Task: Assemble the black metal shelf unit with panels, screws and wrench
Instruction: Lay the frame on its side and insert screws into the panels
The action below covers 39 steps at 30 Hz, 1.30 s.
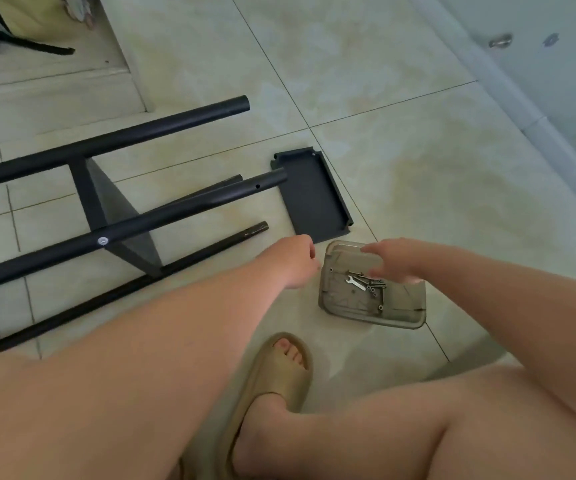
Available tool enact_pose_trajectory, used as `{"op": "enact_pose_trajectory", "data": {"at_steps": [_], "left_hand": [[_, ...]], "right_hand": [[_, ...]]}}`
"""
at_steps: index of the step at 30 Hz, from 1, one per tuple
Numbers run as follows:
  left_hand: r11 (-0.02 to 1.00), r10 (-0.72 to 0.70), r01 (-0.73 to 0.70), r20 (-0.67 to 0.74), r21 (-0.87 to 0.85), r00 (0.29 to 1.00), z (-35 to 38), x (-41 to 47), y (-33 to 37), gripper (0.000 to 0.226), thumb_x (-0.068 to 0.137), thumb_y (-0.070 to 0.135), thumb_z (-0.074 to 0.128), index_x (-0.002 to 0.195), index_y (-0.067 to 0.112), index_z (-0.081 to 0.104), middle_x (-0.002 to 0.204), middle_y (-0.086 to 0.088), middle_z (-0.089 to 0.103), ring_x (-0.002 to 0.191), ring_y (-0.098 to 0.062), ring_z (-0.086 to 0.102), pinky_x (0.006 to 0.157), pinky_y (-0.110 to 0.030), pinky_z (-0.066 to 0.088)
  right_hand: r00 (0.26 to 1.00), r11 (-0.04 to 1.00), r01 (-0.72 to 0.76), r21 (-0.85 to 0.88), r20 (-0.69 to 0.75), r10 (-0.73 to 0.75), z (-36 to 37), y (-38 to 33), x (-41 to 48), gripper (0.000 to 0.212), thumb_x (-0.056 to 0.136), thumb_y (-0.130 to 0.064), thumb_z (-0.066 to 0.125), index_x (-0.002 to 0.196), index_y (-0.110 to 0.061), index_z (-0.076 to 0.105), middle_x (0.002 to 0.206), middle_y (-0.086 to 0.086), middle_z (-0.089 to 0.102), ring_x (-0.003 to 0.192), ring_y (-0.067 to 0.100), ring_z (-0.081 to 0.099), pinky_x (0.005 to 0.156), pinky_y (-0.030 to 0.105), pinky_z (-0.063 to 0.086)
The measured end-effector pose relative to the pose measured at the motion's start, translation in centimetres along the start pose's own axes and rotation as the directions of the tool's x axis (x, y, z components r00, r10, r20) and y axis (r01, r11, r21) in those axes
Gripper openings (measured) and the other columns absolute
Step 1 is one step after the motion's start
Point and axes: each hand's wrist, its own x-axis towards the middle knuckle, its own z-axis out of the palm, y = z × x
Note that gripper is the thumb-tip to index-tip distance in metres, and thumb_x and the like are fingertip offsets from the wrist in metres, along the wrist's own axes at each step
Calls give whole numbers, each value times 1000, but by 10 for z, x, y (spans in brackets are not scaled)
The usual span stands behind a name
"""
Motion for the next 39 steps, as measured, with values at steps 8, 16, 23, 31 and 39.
{"op": "enact_pose_trajectory", "data": {"at_steps": [8, 16, 23, 31, 39], "left_hand": [[955, -208, 247, 222, -167, 953, 65, 47, -11, 48, 99, 33, 55, 142, 14, 44, 143, -8, 51, 128, -27, 50, 102, -33, 40], [922, -175, 248, 251, -296, 952, 96, 73, -11, 0, 96, 19, 57, 96, 19, 57, 90, -1, 63, 100, -30, 65, 84, -36, 50], [914, -155, 242, 273, -325, 949, 103, 77, -15, 15, 99, 21, 54, 84, 21, 49, 93, -7, 66, 95, -30, 69, 75, -36, 50], [899, -147, 245, 278, -362, 949, 104, 78, -20, 8, 98, 22, 57, 94, 15, 56, 100, -13, 70, 93, -31, 70, 90, -46, 54], [905, -140, 235, 276, -353, 951, 105, 80, -20, 10, 97, 23, 58, 90, 17, 54, 102, -13, 69, 95, -32, 68, 91, -48, 53]], "right_hand": [[997, 992, -29, 125, 76, 20, 45, 37, 84, 54, 107, -36, 45, 158, -26, 30, 157, 7, 41, 141, 31, 41, 111, 40, 36], [996, 977, -74, 199, 63, 63, 103, 60, 137, 35, 100, -15, 52, 134, -17, 60, 117, 12, 67, 105, 33, 63, 88, 38, 52], [994, 975, -89, 205, -42, 100, 137, 66, 162, 24, 95, -6, 52, 117, -12, 60, 101, 11, 63, 89, 31, 63, 76, 40, 54], [992, 985, -54, 166, -101, 71, 148, 61, 168, 10, 98, -17, 57, 107, -13, 55, 104, 16, 62, 85, 35, 57, 68, 36, 44], [983, 994, -33, 104, -175, 51, 153, 58, 166, 14, 98, -11, 49, 107, -8, 58, 94, 13, 56, 80, 35, 56, 64, 35, 42]]}}
